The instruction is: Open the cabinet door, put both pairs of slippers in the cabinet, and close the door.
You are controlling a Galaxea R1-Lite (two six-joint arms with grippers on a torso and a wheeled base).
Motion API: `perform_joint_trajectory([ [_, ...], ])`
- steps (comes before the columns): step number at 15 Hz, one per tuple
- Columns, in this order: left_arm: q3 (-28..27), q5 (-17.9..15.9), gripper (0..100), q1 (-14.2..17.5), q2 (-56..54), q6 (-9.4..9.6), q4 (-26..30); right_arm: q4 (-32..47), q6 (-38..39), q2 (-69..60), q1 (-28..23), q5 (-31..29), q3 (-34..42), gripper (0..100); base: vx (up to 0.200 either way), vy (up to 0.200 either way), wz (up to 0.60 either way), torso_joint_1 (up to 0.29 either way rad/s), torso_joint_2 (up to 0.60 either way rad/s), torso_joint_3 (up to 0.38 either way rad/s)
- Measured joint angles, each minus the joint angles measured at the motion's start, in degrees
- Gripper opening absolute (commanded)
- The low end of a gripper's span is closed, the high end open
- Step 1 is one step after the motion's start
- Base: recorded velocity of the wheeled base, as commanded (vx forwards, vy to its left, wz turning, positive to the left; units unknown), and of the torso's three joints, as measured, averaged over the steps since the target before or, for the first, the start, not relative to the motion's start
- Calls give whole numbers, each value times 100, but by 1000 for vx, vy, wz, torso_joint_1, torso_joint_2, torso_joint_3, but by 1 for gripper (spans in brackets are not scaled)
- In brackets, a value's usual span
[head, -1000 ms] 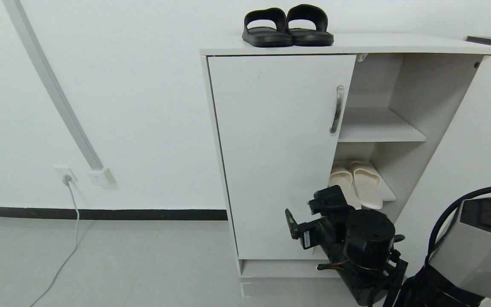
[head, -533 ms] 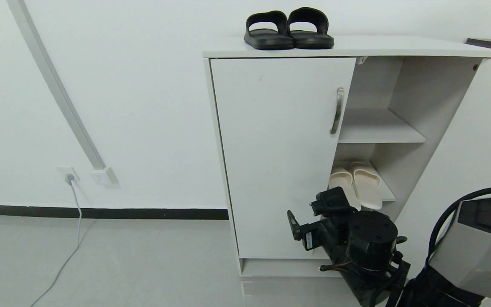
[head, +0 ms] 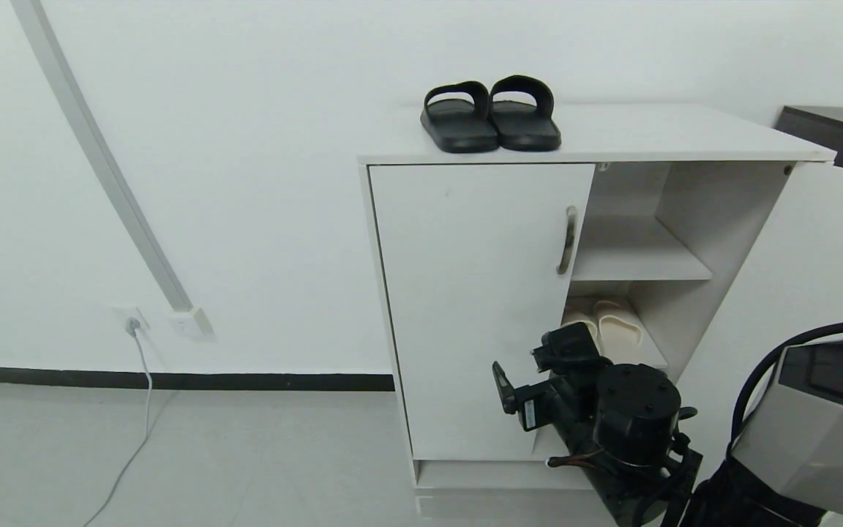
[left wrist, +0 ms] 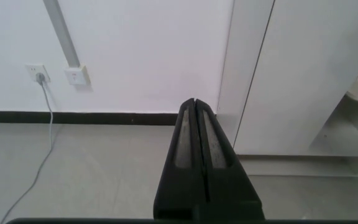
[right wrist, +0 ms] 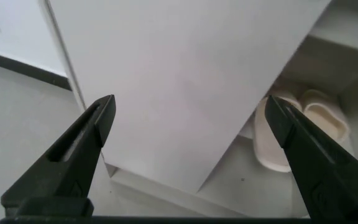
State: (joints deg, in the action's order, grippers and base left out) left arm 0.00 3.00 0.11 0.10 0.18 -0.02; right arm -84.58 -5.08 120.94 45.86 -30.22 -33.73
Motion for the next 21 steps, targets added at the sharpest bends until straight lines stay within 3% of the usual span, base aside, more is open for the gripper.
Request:
perform_joint_trajectory([
  [21,0,0,0,-4,1,0,-2,-2,0,20,9,0,52,100,0,0,0,197,-511,-317],
])
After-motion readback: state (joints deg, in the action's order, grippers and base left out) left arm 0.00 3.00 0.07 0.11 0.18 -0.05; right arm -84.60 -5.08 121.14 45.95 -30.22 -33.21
